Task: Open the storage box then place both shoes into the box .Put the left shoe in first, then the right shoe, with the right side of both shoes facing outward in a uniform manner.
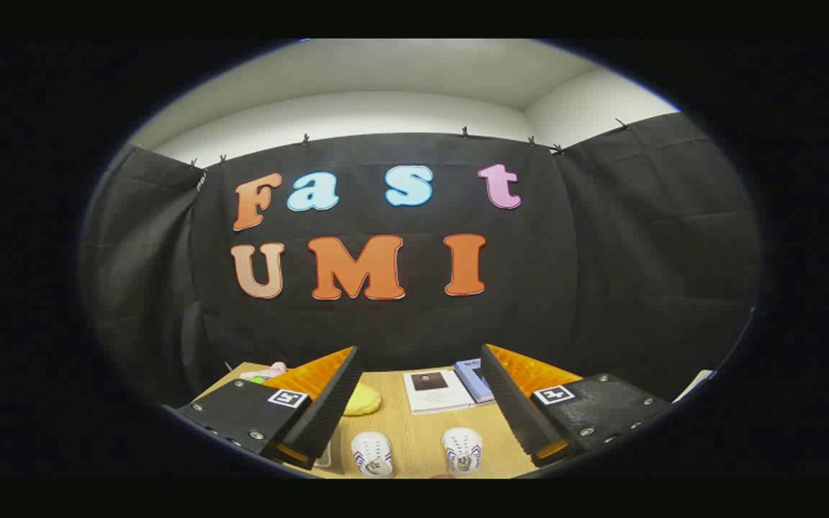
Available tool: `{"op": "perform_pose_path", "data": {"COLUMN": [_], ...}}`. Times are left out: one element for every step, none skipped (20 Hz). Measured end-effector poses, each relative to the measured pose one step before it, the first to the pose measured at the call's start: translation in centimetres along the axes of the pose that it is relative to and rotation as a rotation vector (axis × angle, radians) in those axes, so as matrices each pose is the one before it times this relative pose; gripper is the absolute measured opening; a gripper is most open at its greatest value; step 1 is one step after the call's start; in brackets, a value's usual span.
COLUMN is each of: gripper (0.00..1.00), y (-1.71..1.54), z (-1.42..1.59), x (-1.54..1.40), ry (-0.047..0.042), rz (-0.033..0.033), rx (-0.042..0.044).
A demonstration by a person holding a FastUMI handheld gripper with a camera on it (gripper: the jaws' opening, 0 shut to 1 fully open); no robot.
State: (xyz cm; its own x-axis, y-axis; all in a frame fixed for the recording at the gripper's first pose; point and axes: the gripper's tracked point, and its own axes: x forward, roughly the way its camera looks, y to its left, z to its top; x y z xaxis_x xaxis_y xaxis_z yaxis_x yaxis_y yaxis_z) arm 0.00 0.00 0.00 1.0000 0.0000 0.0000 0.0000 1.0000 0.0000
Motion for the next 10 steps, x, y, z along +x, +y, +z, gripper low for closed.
{"op": "perform_pose_path", "data": {"gripper": [0.98,0.98,0.98,0.98,0.98,0.98,0.98,0.98,0.98,0.98], "y": [0.067,-0.061,-0.129,-0.047,-0.080,-0.056,-0.006,-0.001,-0.008,-0.003], "z": [0.082,-0.045,0.057,-0.021,0.092,-0.004,0.036,0.009,0.002,-0.012], "x": [-0.044,0.007,-0.048,-0.045,-0.011,-0.033,0.014,-0.120,0.027,-0.017], "ry": [0.00079,-0.00004,0.00025,-0.00031,-0.00050,-0.00038,0.00032,-0.00077,-0.00036,0.00004], "rz": [0.00336,0.00056,-0.00182,-0.00208,-0.00154,-0.00104,0.00021,0.00014,0.00059,-0.00035], "rx": [0.00338,0.00234,-0.00031,-0.00197,-0.00214,-0.00097,0.00005,0.00034,-0.00122,-0.00199]}}
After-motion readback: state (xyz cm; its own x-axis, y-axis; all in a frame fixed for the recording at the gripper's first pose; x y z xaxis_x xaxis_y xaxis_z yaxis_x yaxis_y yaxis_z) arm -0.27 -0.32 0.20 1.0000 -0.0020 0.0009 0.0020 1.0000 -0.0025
